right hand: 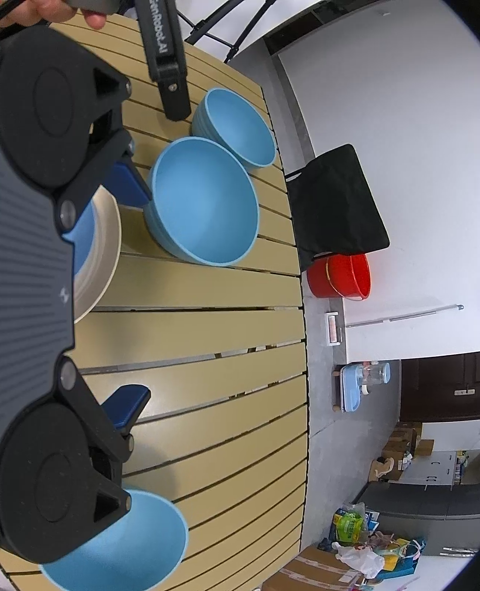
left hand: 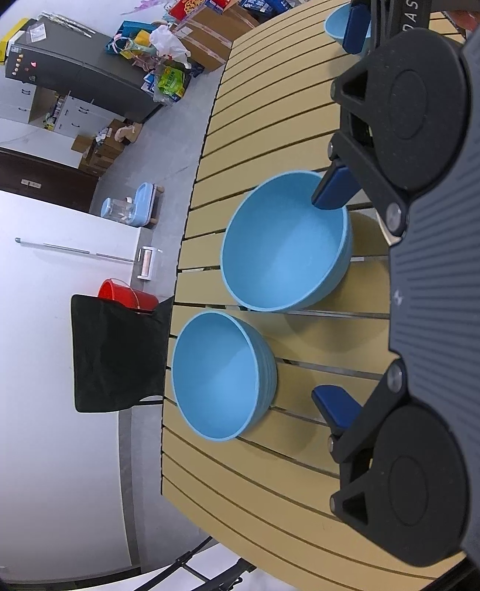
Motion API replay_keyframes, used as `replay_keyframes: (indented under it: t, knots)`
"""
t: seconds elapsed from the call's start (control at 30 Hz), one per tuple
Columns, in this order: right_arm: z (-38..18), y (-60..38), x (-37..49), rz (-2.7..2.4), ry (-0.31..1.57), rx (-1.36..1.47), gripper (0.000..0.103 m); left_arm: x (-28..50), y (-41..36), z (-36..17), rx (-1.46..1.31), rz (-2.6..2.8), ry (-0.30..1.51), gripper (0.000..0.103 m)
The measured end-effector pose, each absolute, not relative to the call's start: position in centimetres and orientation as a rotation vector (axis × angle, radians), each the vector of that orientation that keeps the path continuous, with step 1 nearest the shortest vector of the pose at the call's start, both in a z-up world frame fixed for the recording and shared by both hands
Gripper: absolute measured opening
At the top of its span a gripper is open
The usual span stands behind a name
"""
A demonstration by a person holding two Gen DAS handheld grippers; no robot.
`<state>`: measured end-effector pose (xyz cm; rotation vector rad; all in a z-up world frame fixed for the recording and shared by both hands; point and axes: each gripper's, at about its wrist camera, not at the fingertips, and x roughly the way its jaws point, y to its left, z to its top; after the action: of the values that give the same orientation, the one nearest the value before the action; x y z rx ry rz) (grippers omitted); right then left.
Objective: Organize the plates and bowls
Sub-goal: 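Close the right tool on a bowl rim while the left tool grips it too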
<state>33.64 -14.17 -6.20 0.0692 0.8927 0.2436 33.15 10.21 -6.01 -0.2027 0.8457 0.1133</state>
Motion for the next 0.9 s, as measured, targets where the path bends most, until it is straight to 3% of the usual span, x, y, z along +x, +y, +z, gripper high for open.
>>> replay_keyframes:
  t: [0.9]
  knots:
    - [-10.0, -12.8, 39.9, 0.256, 0.936, 0.069, 0.103, 39.3, 12.6, -10.0, -0.271, 0.158, 0.883, 0.103]
